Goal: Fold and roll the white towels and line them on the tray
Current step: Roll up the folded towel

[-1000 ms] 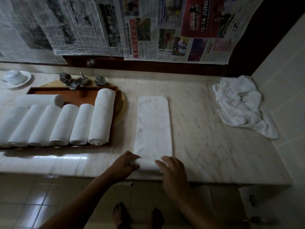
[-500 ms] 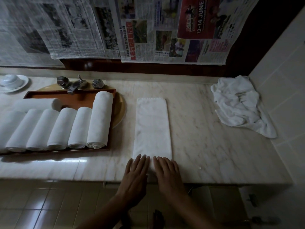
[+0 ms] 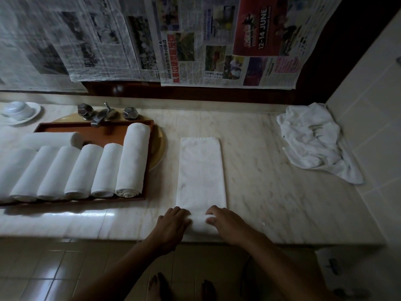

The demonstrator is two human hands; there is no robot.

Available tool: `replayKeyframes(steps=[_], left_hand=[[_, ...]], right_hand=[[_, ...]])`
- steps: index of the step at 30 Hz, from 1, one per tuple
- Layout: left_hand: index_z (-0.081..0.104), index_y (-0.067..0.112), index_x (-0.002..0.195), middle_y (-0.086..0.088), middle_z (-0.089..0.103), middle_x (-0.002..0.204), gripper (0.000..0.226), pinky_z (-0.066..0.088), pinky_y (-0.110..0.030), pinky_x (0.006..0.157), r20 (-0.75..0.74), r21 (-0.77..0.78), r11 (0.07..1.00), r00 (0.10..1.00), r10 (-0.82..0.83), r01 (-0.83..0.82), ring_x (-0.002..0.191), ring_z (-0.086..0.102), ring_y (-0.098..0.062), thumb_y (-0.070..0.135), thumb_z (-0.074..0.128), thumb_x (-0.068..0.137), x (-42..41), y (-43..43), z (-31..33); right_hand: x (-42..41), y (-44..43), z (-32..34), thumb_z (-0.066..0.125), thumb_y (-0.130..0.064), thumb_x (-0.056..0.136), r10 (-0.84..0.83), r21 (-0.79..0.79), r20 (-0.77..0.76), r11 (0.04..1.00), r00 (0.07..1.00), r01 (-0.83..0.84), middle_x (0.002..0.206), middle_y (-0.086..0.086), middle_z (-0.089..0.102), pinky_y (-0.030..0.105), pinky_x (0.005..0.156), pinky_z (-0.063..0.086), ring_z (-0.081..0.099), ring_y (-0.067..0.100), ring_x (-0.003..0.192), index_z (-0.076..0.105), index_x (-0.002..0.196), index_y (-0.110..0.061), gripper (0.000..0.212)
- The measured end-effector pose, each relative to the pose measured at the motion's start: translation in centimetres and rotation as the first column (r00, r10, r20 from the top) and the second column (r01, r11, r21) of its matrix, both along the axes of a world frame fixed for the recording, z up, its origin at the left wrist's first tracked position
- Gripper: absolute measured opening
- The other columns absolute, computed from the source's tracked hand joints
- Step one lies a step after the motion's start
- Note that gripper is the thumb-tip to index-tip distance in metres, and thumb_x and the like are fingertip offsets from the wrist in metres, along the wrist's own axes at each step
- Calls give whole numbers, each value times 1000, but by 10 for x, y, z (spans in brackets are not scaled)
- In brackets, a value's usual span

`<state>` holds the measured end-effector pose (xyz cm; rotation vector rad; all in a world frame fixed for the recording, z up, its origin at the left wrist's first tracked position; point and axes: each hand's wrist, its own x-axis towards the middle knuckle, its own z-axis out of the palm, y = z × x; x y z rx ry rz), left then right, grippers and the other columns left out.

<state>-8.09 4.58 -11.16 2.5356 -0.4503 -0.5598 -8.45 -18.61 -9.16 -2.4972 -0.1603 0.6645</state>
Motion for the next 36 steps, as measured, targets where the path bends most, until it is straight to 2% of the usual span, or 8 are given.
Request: replayKeyframes(steps=[6, 9, 12, 16, 21, 26, 29, 36], left_hand=[[66, 23, 109, 7, 59, 104, 32, 43, -18, 74, -132, -214, 918, 941, 310, -333, 94, 57, -8, 51, 57, 94, 2, -12, 7], [69, 22, 107, 6, 61, 104, 19, 39, -13, 66, -139, -226, 888, 916, 376, -399, 90, 59, -4, 37, 67, 95, 4, -16, 8], [70, 23, 102, 5, 63, 102, 21, 38, -13, 63, -145, -243, 829, 864, 482, -504, 88, 58, -4, 40, 73, 90, 7, -22, 12], [60, 21, 123, -1, 55, 122, 41, 47, -22, 79, 72, -177, 866, 871, 486, -468, 103, 55, -12, 47, 69, 92, -1, -26, 7], [54, 11, 140, -11, 54, 146, 56, 46, -52, 108, 477, 63, 990, 875, 83, -128, 137, 49, -30, 40, 40, 95, -27, -29, -7], [27, 10, 160, -12, 26, 166, 78, 32, -50, 120, 386, 165, 985, 916, -107, 46, 155, 21, -29, 36, 53, 91, -12, -16, -25], [13, 13, 163, -7, 13, 170, 85, 23, -44, 126, 295, 169, 977, 938, -179, 134, 158, 9, -24, 32, 60, 95, 10, -9, -19], [16, 17, 162, -1, 32, 162, 82, 37, -36, 115, 216, 163, 964, 946, -242, 210, 145, 35, -18, 43, 61, 98, 26, 6, -11]], right_hand=[[1, 4, -14, 60, -35, 100, -78, -13, 282, 996, 956, 85, 115, 0, 62, 36, 94, 47, 58, 21, 107, 72, 113, -23, 22], [-21, 15, -25, 65, -24, 94, -23, -125, 543, 986, 839, 107, 113, -1, 65, 36, 87, 52, 60, 22, 102, 70, 118, -24, 24], [-50, 31, -37, 52, -18, 91, 72, -193, 677, 978, 732, 83, 126, 4, 64, 49, 102, 47, 61, 27, 114, 68, 127, -19, 40], [-61, 31, -53, 41, -15, 92, 116, -264, 640, 961, 759, 76, 153, 12, 49, 59, 115, 24, 43, 35, 143, 52, 148, -14, 57], [-46, 22, -52, 36, -19, 96, 187, -290, 572, 957, 799, -16, 160, 12, 39, 56, 118, 20, 35, 35, 148, 38, 157, -12, 61], [-24, 19, -44, 36, -28, 90, 219, -331, 446, 941, 868, -67, 162, 9, 36, 54, 121, 21, 33, 31, 150, 30, 159, -15, 70], [-7, 14, -40, 57, -29, 85, 231, -341, 412, 936, 881, -86, 156, 8, 45, 53, 118, 34, 44, 31, 142, 31, 158, -14, 79], [9, 2, -17, 63, -27, 91, 307, -306, 279, 927, 910, -218, 146, 3, 43, 40, 110, 37, 44, 26, 129, 30, 155, -22, 72]])
